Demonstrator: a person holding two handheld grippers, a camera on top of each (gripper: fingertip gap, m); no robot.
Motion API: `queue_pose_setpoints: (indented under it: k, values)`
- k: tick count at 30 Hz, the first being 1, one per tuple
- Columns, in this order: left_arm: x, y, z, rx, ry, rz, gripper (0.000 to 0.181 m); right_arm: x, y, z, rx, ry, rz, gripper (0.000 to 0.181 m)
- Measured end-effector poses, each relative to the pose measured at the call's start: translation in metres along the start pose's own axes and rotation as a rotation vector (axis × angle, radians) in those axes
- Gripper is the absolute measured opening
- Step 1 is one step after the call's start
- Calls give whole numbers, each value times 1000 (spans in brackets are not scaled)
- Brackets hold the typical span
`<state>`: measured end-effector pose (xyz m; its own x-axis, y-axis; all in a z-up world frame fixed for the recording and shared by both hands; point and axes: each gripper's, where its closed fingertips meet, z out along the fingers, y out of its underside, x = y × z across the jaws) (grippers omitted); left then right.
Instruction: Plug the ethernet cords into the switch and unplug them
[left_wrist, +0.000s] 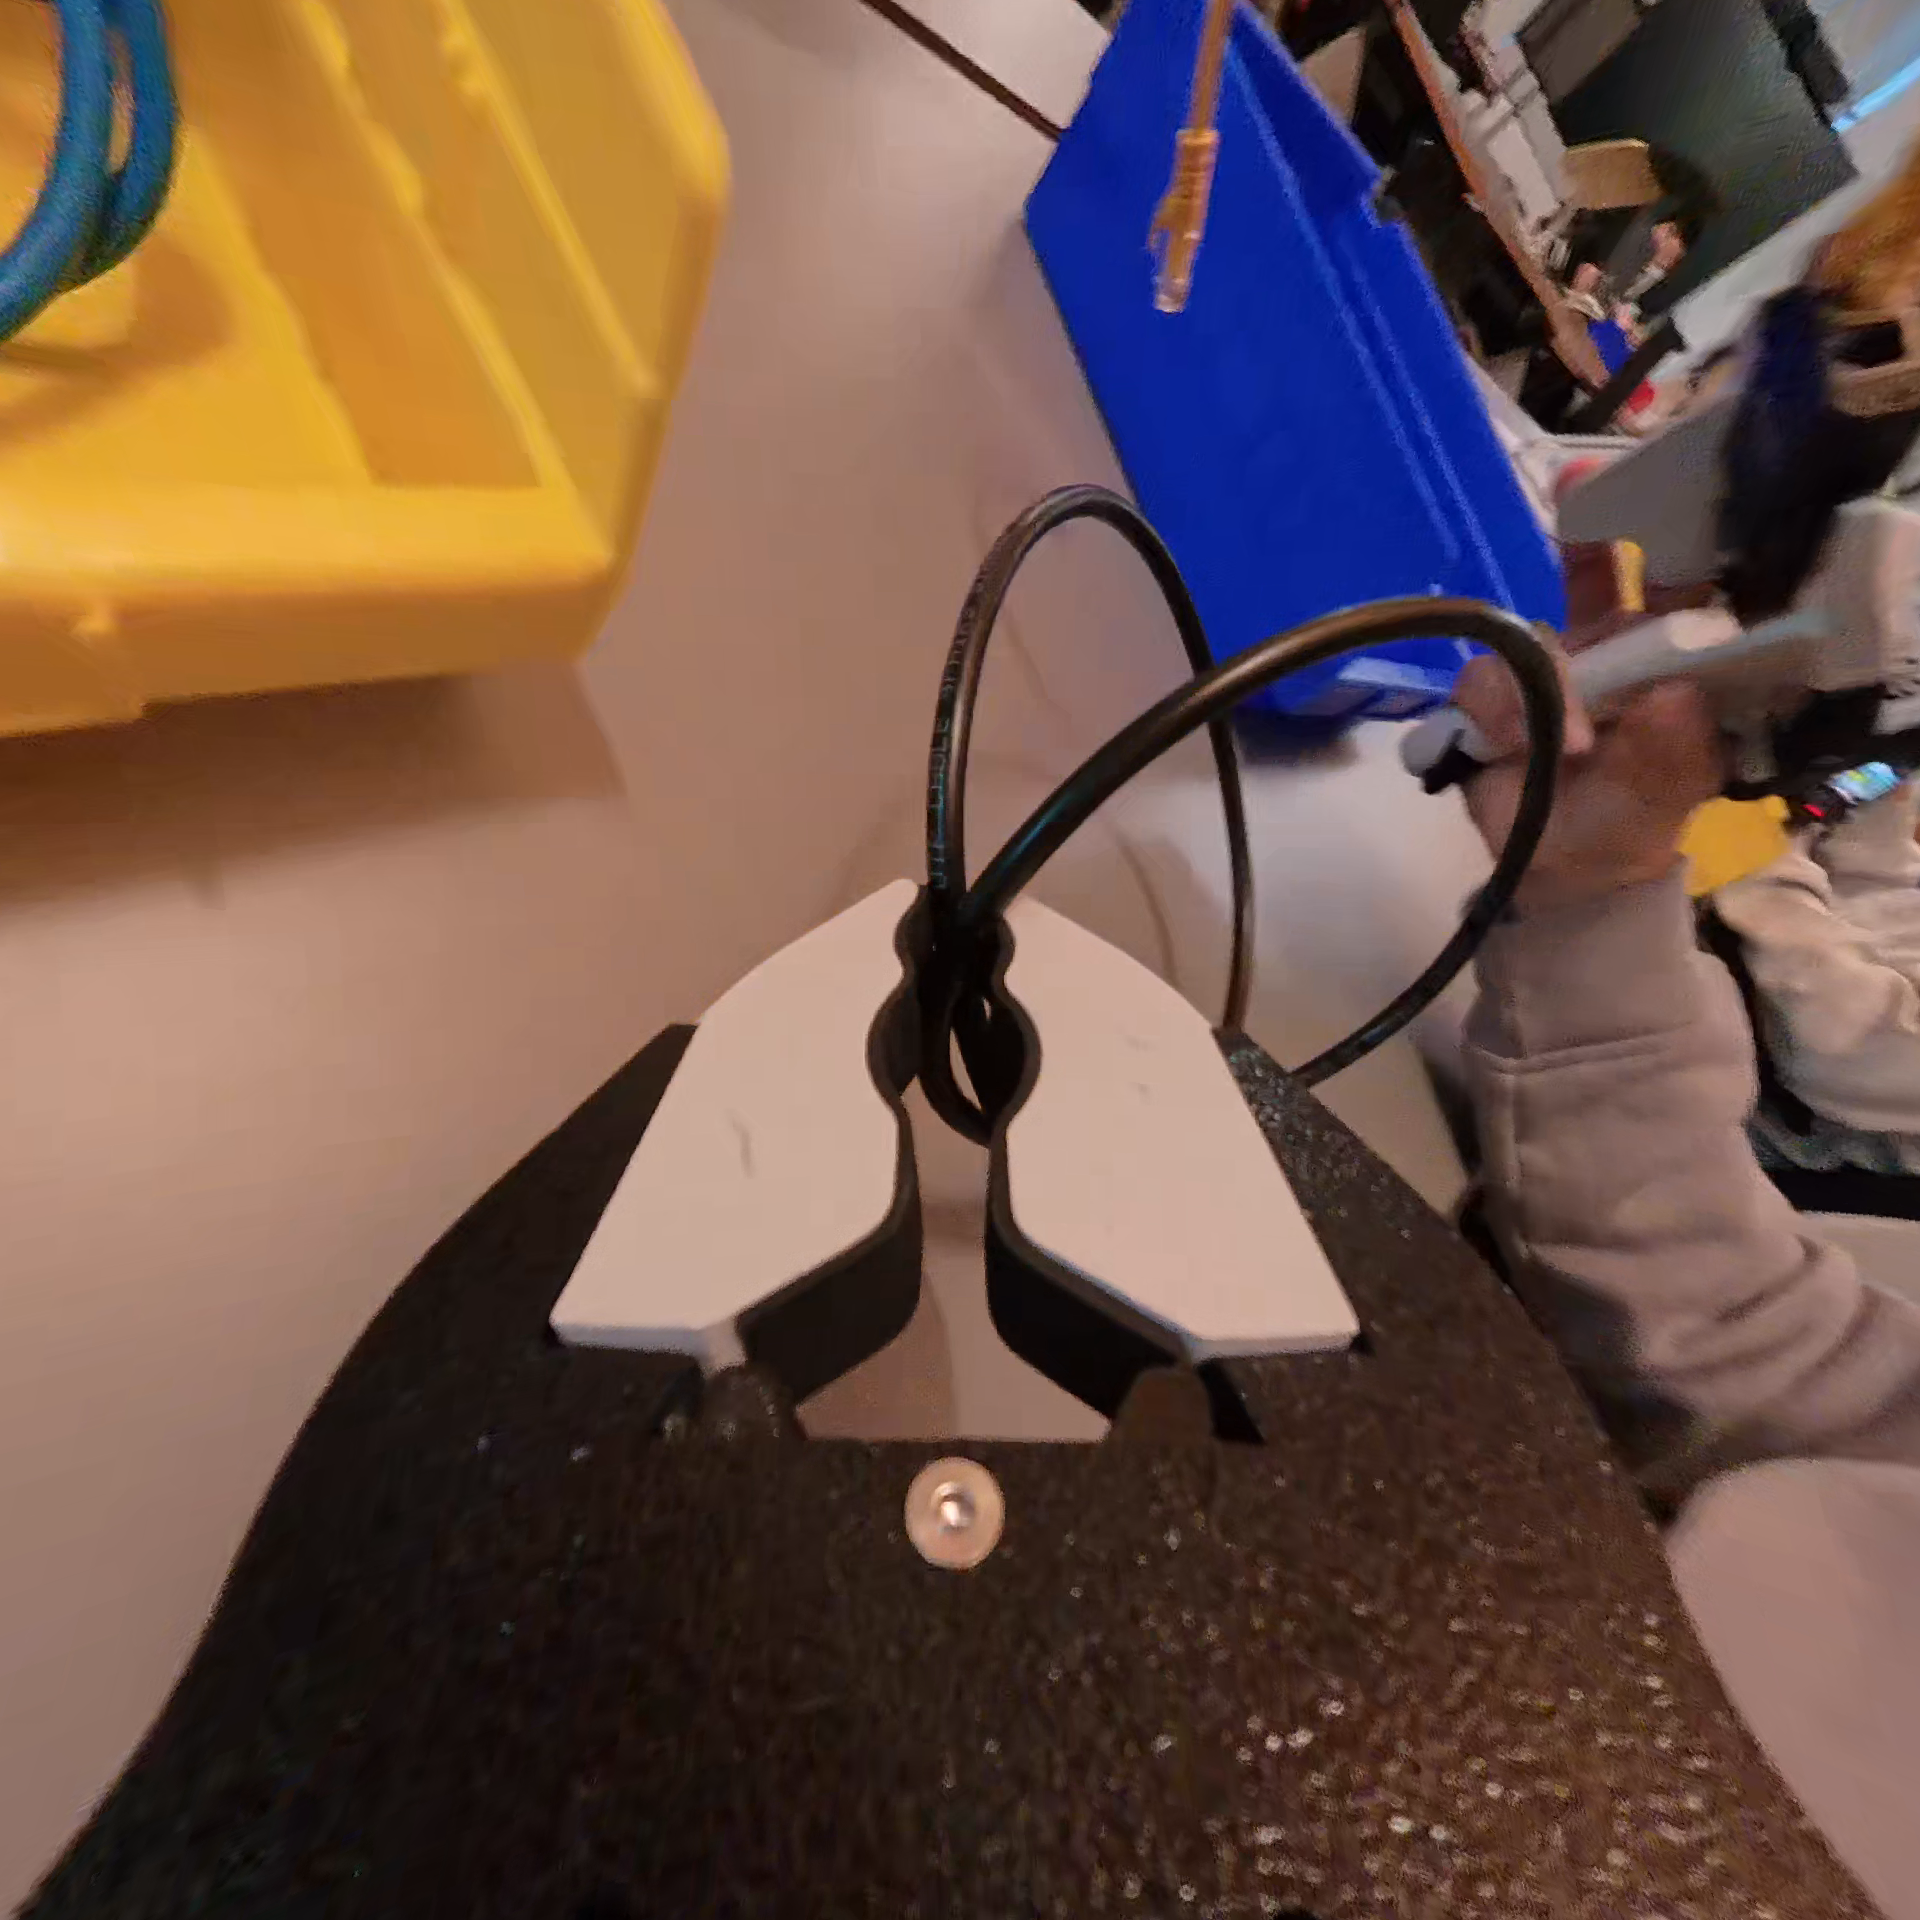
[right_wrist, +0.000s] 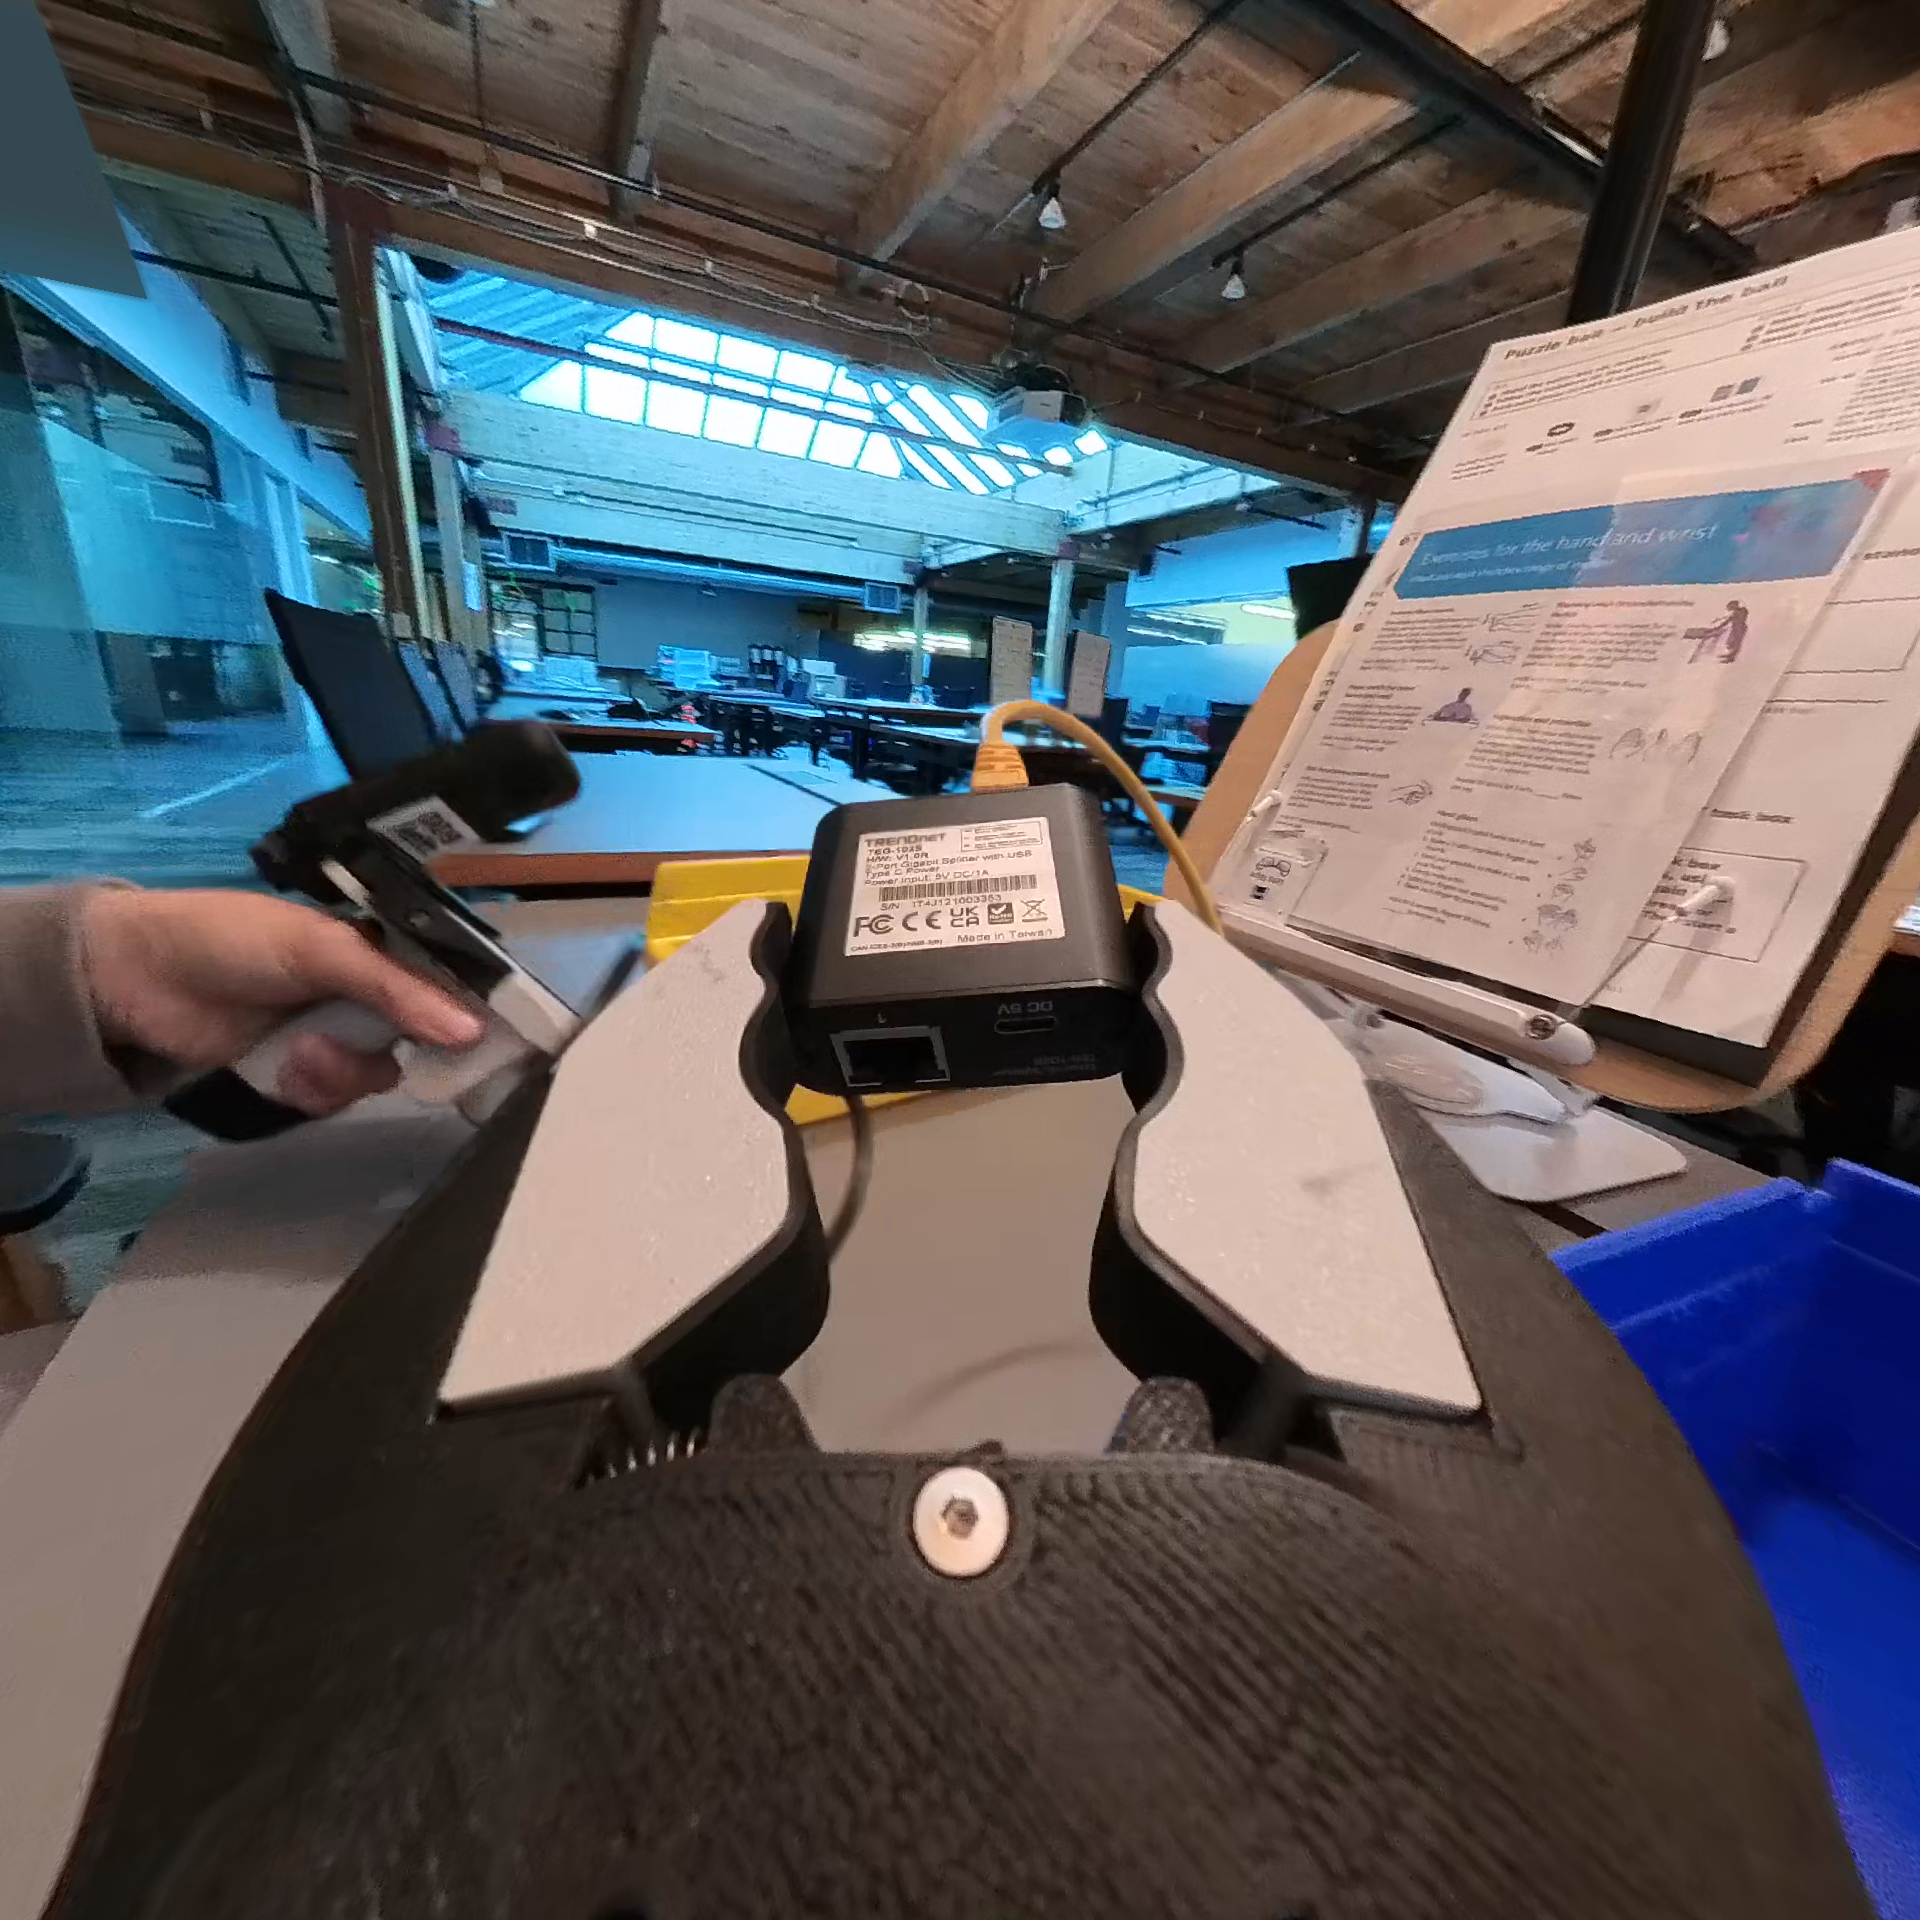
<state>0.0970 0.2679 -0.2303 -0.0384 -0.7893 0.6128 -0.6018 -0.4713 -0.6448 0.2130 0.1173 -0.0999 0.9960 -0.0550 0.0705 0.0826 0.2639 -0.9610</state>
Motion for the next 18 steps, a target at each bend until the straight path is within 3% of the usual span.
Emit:
queue_pose_setpoints:
  k: [3, 6, 12, 18]
  values:
    - [-11, 3, 3, 20, -59, 23, 10, -10, -2, -1, 38, -86, 45, 62]
    - [-16, 7, 3, -27, -142, 183, 25, -23, -2, -1, 55, -183, 74, 62]
    - [2, -5, -9, -23, -137, 585, 31, -33, 2, 1, 47, -243, 90, 62]
    - [9, 20, -17, -231, -48, 1088, 48, -37, 5, 2, 21, -255, 72, 62]
